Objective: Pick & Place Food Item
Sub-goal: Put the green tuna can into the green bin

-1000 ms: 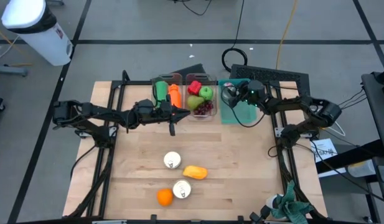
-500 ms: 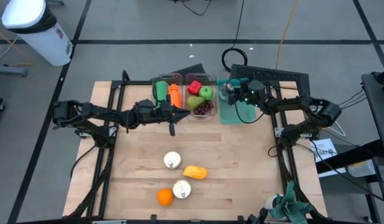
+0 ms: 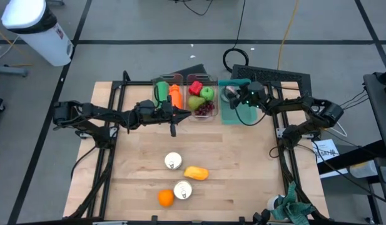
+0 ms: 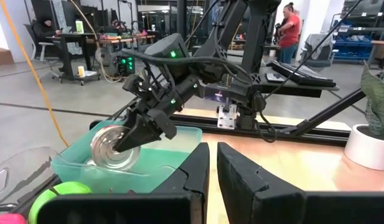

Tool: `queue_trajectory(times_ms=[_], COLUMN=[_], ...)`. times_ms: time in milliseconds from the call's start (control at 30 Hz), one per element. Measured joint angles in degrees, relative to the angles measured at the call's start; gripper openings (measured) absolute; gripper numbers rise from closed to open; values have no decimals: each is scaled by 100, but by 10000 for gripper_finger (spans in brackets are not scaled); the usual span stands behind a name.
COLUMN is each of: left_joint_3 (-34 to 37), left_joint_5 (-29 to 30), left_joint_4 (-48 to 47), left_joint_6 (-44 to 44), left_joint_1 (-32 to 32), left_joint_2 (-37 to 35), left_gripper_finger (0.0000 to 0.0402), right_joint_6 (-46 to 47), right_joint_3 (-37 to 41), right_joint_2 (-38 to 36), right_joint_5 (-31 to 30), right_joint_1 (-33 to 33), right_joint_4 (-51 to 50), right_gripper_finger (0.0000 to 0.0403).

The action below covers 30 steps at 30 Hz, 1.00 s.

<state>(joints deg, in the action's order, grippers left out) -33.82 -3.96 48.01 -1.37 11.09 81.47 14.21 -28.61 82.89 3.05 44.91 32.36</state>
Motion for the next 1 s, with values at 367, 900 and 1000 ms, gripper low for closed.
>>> queue_trajectory(times_ms=[367, 900, 1000], left_joint_3=[0, 0, 0], left_joint_5=[1, -1, 0], left_joint_4=[-1, -80, -79], left_joint_6=[0, 3, 4], left_joint_1=[0, 1, 0], left_joint_2=[0, 0, 0], left_gripper_finger=[42, 42, 42], right_joint_6=[422, 1354, 1616], right_joint_3=[-4, -2, 1], right_joint_2=[2, 6, 6], right_joint_5=[166, 554, 900], right_joint_1=[-2, 0, 2], right_joint_4=[-116, 28, 162], right_gripper_finger=[267, 142, 142])
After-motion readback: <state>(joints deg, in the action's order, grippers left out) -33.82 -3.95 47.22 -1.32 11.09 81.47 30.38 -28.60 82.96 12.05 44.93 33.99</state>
